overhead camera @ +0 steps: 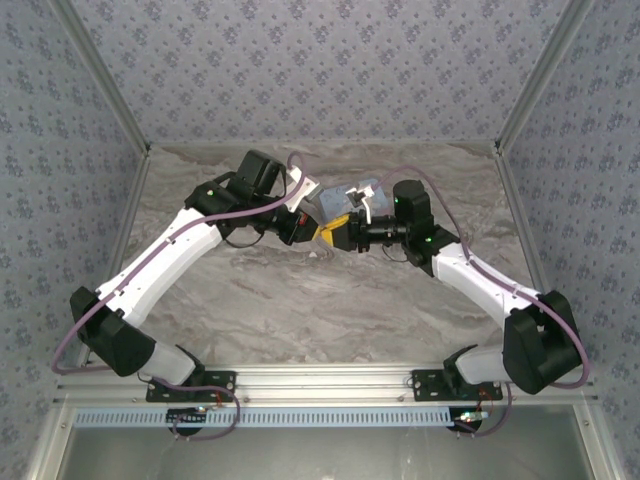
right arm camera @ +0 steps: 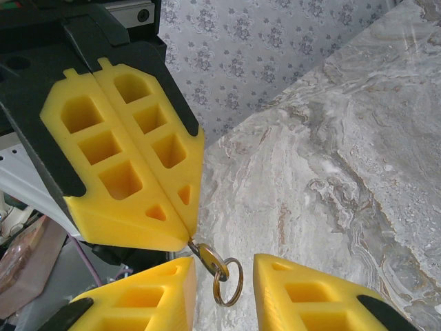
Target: Unlock the padlock with the key
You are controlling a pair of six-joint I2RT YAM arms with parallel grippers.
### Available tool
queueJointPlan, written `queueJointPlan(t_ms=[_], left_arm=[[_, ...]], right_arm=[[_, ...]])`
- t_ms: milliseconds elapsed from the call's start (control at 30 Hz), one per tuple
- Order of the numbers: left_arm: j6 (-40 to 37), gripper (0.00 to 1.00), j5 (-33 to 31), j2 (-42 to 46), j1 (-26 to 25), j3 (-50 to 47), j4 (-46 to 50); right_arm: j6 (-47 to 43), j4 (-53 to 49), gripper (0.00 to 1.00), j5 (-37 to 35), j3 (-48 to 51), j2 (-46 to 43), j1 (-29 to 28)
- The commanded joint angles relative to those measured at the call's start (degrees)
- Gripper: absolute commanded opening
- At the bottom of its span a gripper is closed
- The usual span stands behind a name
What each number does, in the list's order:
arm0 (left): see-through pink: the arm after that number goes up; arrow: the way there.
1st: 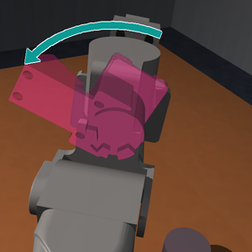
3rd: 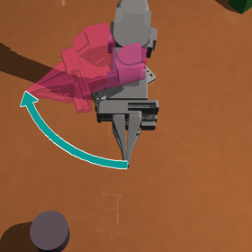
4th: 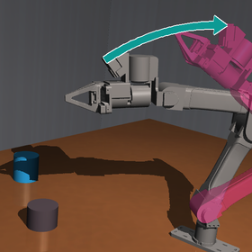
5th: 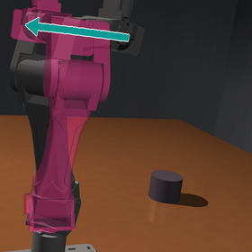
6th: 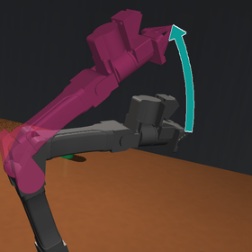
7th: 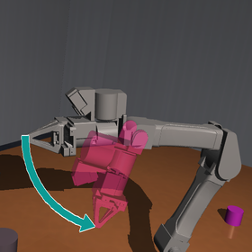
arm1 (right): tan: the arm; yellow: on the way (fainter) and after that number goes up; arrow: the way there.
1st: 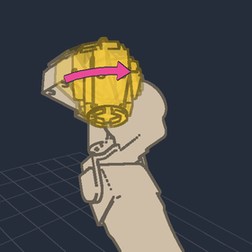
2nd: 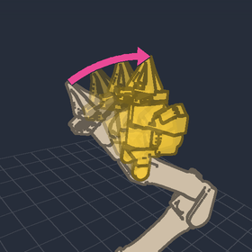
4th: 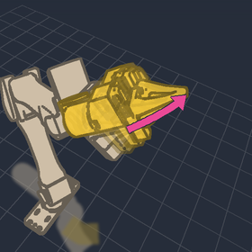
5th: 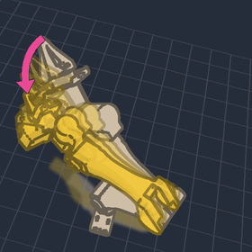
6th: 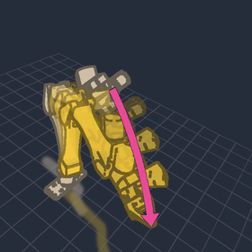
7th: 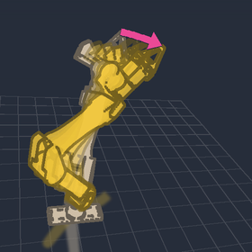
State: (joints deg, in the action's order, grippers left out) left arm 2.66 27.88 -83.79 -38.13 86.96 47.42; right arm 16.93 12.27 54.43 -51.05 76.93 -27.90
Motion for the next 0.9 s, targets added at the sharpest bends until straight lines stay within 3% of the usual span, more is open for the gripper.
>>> queueJointPlan(t_ms=[0,233,433,567,633,733,867], left_arm=[[-1.4,0.00,1.4,0.6,0.2,1.3,-0.1],[-2.4,0.00,1.0,0.6,0.2,1.9,1.3],[-3.8,0.00,0.8,0.4,0.3,2.2,2.7],[-3.9,0.00,0.8,0.5,0.3,2.3,2.7],[-3.2,0.09,0.9,0.8,0.6,2.2,1.8],[-0.7,0.34,0.9,1.9,1.7,1.1,-1.5],[7.9,0.56,1.0,6.5,3.9,-5.1,-14.9]], right_arm=[[-1.2,-0.9,0.26,0.4,-1.8,-0.5,0.0],[-2.3,-2.5,0.17,0.0,-1.9,-1.4,0.7],[-3.4,-4.1,0.01,0.0,-2.1,-1.5,0.8],[-3.5,-4.1,0.00,0.0,-2.0,-1.6,0.7],[-3.2,-3.8,0.00,-0.3,-1.9,-1.6,0.7],[-0.7,-1.9,0.00,-1.8,-1.2,-1.8,0.9],[7.1,4.2,0.00,-5.1,0.5,-1.9,1.4]])
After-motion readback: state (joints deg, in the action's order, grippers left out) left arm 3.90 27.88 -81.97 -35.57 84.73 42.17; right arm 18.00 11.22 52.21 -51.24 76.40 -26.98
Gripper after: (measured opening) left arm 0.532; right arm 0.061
